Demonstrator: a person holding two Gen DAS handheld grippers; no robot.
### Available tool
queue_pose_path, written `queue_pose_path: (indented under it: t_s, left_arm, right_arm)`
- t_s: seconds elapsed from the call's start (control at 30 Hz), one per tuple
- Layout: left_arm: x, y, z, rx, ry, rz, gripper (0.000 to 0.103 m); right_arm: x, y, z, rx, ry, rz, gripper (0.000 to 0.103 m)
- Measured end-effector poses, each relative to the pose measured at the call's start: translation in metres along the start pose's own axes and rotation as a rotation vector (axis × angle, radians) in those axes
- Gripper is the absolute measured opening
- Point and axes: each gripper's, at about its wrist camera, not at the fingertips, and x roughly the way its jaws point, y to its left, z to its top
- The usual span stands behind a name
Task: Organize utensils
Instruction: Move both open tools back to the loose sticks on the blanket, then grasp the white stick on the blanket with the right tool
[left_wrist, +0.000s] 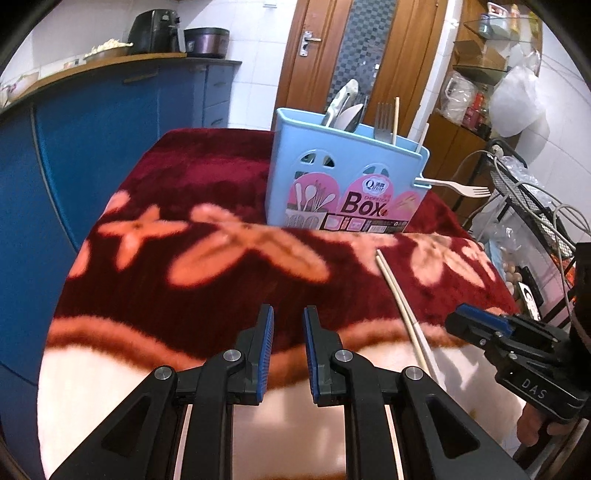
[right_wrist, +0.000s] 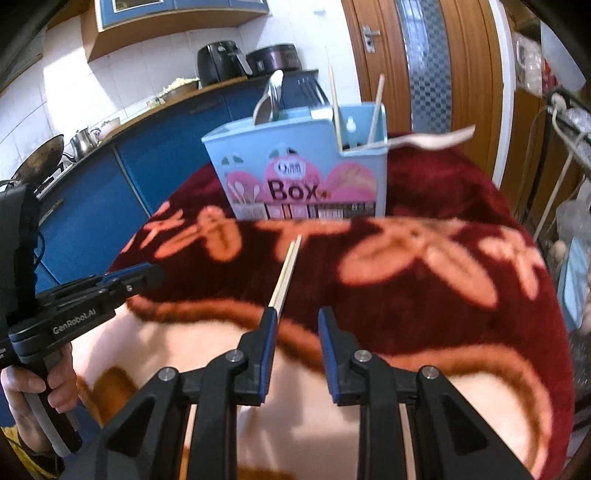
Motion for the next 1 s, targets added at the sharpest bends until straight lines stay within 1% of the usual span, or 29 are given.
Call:
queue_pose_path:
  t_s: [0.07,0.17,0.2,0.27,0.33,0.4,0.53,0.57,0.63,0.67,0.8,0.87,0.93,1.0]
  left_arm:
    - [-0.001,0.003,-0.002,-0.010,0.005,-0.004,0.017]
    - [-0.002,0.006,-0.004,-0.017,0.012,0.006,0.028]
    - [-0.002,0.007,-0.005,-0.015,0.012,0.017,0.033]
    - [-0.003,0.008,-0.006,-0.008,0.014,0.027,0.037]
    - [-0.002,0.008,-0.007,-0.004,0.026,0.030,0.044]
    - [-0.001,0.009,-0.009,-0.003,0.037,0.029,0.046]
    - [0.002,0.012,-0.012,-0.007,0.053,0.019,0.048]
    - [0.003,0.012,-0.013,-0.008,0.060,0.018,0.049]
    - [0.004,0.012,-0.014,-0.008,0.069,0.018,0.057]
    - [0.005,0.012,-0.014,-0.009,0.072,0.018,0.057]
    - [0.007,0.011,-0.015,-0.003,0.082,0.019,0.060]
    - [0.007,0.011,-0.015,-0.004,0.084,0.015,0.060]
    - [0.008,0.011,-0.015,-0.004,0.085,0.015,0.060]
    - [0.008,0.011,-0.015,-0.001,0.086,0.014,0.060]
  right_arm:
    - [0.003,0.000,-0.002,0.010,0.026,0.006,0.026]
    - [0.006,0.002,-0.003,0.018,0.059,0.014,0.026]
    - [0.007,0.002,-0.003,0.019,0.069,0.019,0.026]
    - [0.009,0.003,-0.003,0.024,0.089,0.029,0.026]
    - [0.012,0.004,-0.003,0.027,0.114,0.038,0.026]
    - [0.015,0.006,-0.002,0.023,0.136,0.038,0.026]
    - [0.021,0.009,0.000,0.007,0.182,0.043,0.026]
    - [0.023,0.011,0.001,0.001,0.193,0.041,0.026]
    - [0.025,0.012,0.004,-0.011,0.205,0.036,0.026]
    - [0.025,0.012,0.005,-0.013,0.212,0.036,0.026]
    - [0.033,0.008,0.011,0.008,0.261,0.074,0.026]
    - [0.037,0.007,0.013,0.016,0.274,0.087,0.022]
    - [0.037,0.004,0.016,0.023,0.275,0.098,0.016]
    - [0.037,0.000,0.017,0.045,0.279,0.119,0.015]
